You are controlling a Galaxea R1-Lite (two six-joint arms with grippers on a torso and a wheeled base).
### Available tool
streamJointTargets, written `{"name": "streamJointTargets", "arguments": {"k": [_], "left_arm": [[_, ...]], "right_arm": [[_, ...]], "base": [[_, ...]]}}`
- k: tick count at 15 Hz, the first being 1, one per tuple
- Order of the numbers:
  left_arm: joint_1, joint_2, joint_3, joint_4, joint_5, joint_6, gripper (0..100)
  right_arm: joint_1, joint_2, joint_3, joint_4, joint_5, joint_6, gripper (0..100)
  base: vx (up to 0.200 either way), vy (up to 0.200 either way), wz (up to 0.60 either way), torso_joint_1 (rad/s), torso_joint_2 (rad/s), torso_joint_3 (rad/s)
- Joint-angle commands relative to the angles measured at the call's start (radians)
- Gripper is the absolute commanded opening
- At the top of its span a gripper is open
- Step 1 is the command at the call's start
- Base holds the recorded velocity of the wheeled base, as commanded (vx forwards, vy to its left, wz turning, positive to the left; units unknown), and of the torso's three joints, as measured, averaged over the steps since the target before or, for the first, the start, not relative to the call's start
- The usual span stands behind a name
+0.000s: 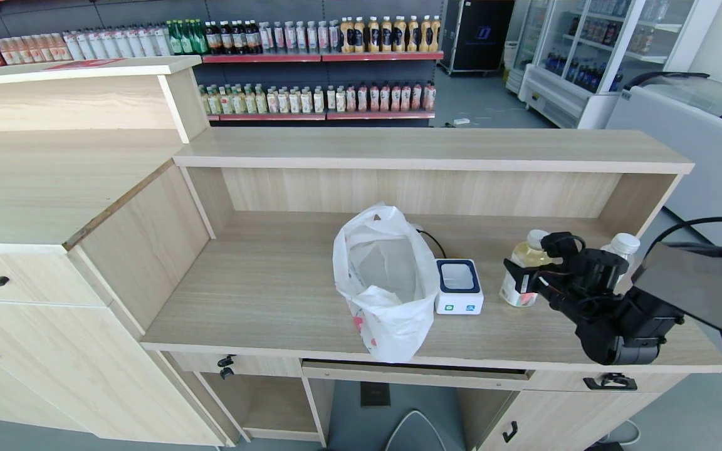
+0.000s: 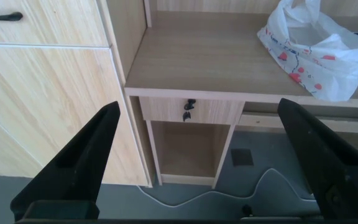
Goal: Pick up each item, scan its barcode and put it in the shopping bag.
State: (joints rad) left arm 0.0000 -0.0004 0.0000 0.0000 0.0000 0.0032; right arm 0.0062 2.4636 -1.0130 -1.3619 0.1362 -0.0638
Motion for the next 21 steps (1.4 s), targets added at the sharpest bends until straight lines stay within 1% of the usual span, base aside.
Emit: {"name": "streamJointTargets", "arguments": {"k": [1,2,3,4,5,6,7,8,9,10,12,13,18,19,20,21], "left_arm": [[0.0,0.0,0.0,0.0,0.0,0.0,100],[0.0,0.0,0.0,0.0,0.0,0.0,100],[0.0,0.0,0.0,0.0,0.0,0.0,100],[0.0,0.0,0.0,0.0,0.0,0.0,100],[0.0,0.0,0.0,0.0,0.0,0.0,100],[0.0,0.0,0.0,0.0,0.0,0.0,100],[0.0,0.0,0.0,0.0,-0.002,0.0,100],[0.0,0.0,0.0,0.0,-0.002,0.0,100],[0.0,0.0,0.0,0.0,0.0,0.0,100],[0.0,0.0,0.0,0.0,0.0,0.0,100],[0.0,0.0,0.0,0.0,0.0,0.0,100],[0.0,0.0,0.0,0.0,-0.002,0.0,100],[0.0,0.0,0.0,0.0,0.0,0.0,100],[0.0,0.0,0.0,0.0,0.0,0.0,100],[0.0,0.0,0.0,0.0,0.0,0.0,100],[0.0,0.0,0.0,0.0,0.0,0.0,100]], "right_arm": [[-0.029,-0.25,0.109,0.099,0.053,0.079,0],[-0.031,-0.316,0.114,0.141,0.076,0.118,0],[-0.032,-0.502,0.113,0.308,0.135,0.234,0],[-0.034,-0.715,0.109,0.523,0.264,0.371,0],[-0.048,-0.87,0.126,0.649,0.422,0.493,0],[-0.097,-0.989,0.157,0.716,0.592,0.595,0],[-0.132,-1.052,0.191,0.718,0.706,0.644,0],[-0.132,-1.052,0.191,0.718,0.706,0.644,0],[-0.143,-1.158,0.221,0.716,0.833,0.73,0],[-0.132,-1.2,0.221,0.716,0.881,0.776,0],[-0.092,-1.259,0.234,0.716,0.973,0.865,0],[-0.074,-1.278,0.238,0.716,0.999,0.875,0],[0.066,-1.356,0.275,0.708,1.002,0.869,0],[0.086,-1.359,0.281,0.696,1.001,0.865,0],[0.129,-1.361,0.298,0.659,0.997,0.851,0],[0.146,-1.348,0.303,0.63,0.994,0.832,0]], "base": [[0.0,0.0,0.0,0.0,0.0,0.0],[0.0,0.0,0.0,0.0,0.0,0.0],[0.0,0.0,0.0,0.0,0.0,0.0],[0.0,0.0,0.0,0.0,0.0,0.0],[0.0,0.0,0.0,0.0,0.0,0.0],[0.0,0.0,0.0,0.0,0.0,0.0],[0.0,0.0,0.0,0.0,0.0,0.0],[0.0,0.0,0.0,0.0,0.0,0.0],[0.0,0.0,0.0,0.0,0.0,0.0],[0.0,0.0,0.0,0.0,0.0,0.0],[0.0,0.0,0.0,0.0,0.0,0.0],[0.0,0.0,0.0,0.0,0.0,0.0],[0.0,0.0,0.0,0.0,0.0,0.0],[0.0,0.0,0.0,0.0,0.0,0.0],[0.0,0.0,0.0,0.0,0.0,0.0],[0.0,0.0,0.0,0.0,0.0,0.0]]}}
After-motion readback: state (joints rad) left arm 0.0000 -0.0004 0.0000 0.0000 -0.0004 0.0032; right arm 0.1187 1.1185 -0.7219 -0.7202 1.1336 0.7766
